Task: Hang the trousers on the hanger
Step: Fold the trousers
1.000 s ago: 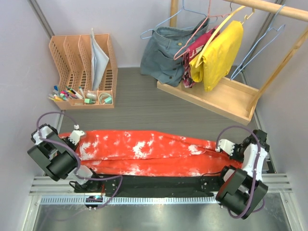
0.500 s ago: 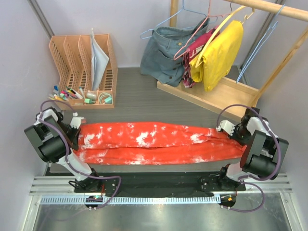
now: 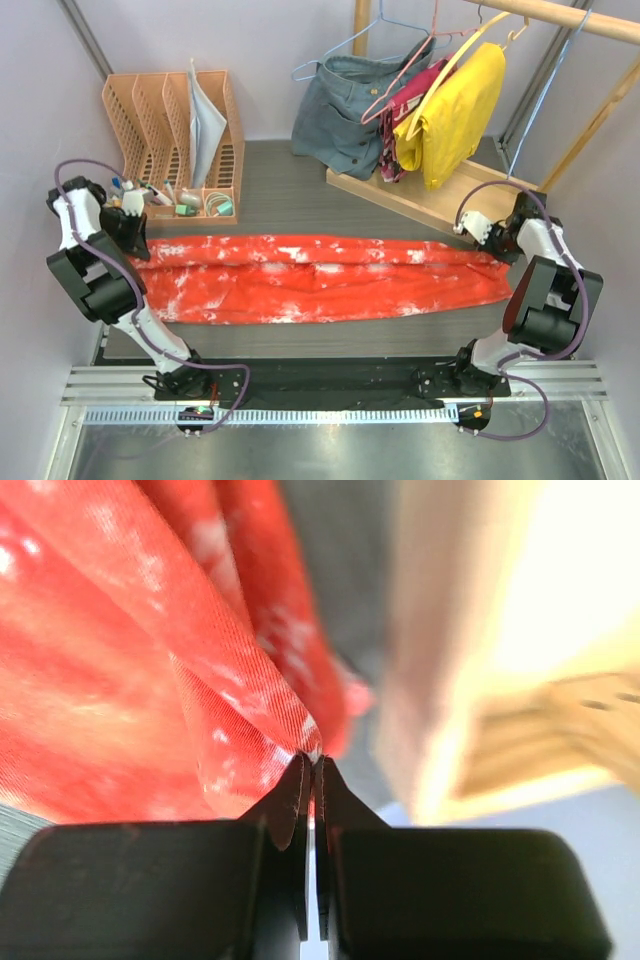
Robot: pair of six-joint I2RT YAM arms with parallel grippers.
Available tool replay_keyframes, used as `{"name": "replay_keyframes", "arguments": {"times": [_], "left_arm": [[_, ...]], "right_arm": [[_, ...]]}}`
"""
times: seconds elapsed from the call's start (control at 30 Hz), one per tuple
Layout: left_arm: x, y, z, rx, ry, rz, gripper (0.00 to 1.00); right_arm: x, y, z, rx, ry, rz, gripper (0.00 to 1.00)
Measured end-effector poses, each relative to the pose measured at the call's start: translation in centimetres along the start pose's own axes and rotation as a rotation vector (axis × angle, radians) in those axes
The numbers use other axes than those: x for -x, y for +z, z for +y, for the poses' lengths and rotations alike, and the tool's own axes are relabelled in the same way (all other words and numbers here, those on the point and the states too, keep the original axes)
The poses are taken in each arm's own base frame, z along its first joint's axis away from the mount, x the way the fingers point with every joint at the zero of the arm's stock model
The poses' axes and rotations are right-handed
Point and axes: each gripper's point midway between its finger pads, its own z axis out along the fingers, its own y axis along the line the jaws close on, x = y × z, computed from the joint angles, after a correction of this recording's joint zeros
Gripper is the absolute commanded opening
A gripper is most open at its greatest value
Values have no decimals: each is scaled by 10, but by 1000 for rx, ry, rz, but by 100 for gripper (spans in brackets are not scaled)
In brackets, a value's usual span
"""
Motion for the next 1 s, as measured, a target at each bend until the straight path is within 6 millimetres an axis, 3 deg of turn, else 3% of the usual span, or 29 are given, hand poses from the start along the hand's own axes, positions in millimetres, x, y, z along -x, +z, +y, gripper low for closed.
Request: {"name": "replay_keyframes", "arguments": {"times": [0.2, 0.3, 0.4, 0.5, 0.63, 0.73, 1.0], "left_arm": [[34, -54, -13, 34, 71, -129, 0], [30, -73, -25, 50, 117, -157, 0], [11, -81, -34, 48, 133, -161, 0], [-24, -66, -35, 35, 139, -105, 0], [-83, -22, -30, 15, 160, 41, 0], [-110, 3, -27, 4, 183, 124, 0], [-116, 25, -17, -31, 141, 162, 0]], "right_arm": [[13, -47, -29, -109, 10, -102, 1], [2, -70, -24, -137, 23, -127, 1], [-10, -77, -9, -132, 34, -132, 1], [-21, -63, 21, -77, 34, -114, 1], [-39, -30, 70, 32, 25, -60, 1], [-49, -15, 90, 68, -1, -21, 1], [-52, -8, 93, 50, -45, -7, 1]]}}
